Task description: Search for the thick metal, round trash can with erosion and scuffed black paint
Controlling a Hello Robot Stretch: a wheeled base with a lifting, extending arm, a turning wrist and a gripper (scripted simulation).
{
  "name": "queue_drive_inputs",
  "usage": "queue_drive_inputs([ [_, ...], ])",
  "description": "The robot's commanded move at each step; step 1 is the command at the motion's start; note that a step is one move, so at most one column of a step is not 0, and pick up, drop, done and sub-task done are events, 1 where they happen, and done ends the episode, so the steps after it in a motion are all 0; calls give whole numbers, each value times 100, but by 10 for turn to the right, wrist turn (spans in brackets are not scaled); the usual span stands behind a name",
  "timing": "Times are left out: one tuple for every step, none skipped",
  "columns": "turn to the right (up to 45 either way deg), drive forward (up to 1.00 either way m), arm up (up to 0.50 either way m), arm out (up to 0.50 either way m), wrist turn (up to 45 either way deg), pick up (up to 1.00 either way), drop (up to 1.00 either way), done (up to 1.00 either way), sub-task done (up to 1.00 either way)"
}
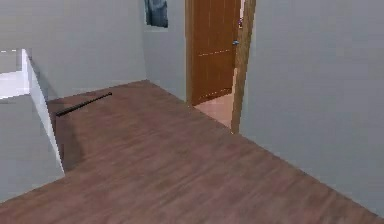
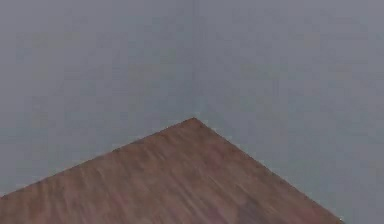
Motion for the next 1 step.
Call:
queue_drive_inputs([
  [0,100,0,0,0,0,0,0,0],
])
